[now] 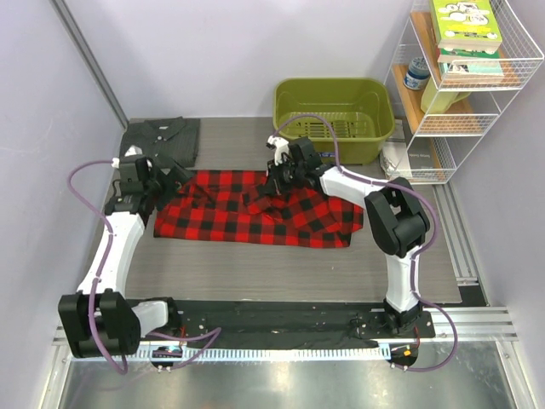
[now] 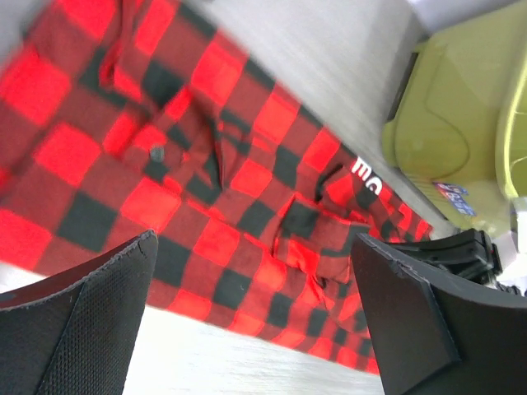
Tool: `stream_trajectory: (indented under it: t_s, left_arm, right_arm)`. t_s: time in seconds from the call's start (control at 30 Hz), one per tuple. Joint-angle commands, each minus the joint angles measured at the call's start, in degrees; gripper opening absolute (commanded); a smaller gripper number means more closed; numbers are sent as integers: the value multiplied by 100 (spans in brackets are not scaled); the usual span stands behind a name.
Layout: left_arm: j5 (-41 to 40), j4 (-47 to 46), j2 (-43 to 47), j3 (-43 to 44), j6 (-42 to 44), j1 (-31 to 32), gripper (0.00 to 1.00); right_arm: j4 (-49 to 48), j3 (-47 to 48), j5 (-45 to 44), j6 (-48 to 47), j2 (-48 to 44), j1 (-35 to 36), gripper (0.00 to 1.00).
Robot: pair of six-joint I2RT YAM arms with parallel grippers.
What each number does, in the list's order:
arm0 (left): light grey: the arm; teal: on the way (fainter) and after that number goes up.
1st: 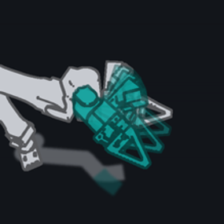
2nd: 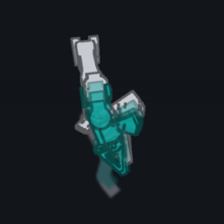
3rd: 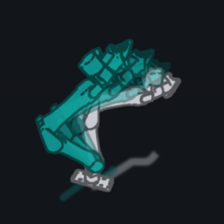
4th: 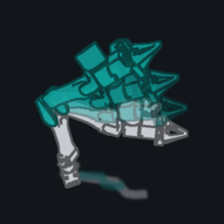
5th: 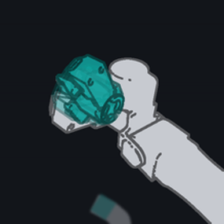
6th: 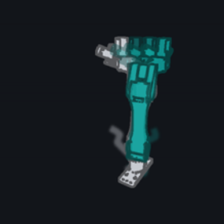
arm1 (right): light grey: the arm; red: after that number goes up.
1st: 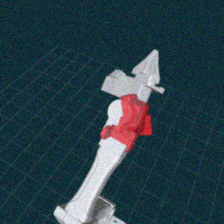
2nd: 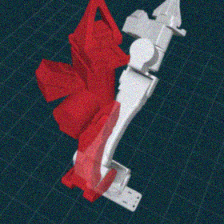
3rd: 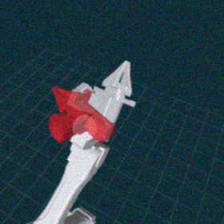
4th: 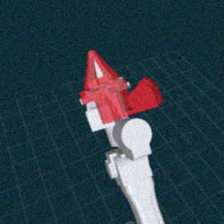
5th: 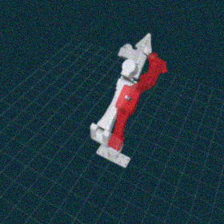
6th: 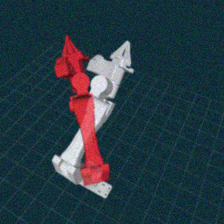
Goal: Fold and stack the long sleeve shirts
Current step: Fold the shirt
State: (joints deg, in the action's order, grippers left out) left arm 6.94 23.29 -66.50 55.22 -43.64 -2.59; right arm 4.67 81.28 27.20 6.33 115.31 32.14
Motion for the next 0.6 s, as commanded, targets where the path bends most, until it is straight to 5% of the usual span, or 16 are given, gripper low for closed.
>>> stream_trajectory:
  t_s: [0.0,0.57]
  left_arm:
    - [773,-395,-82,-231,-1005,-14,100]
    - [484,-1292,-1743,-249,-3088,1471,100]
  right_arm:
    - [-896,-199,303,413,-701,20,1]
    - [-1257,-982,5,-289,-1098,732,1]
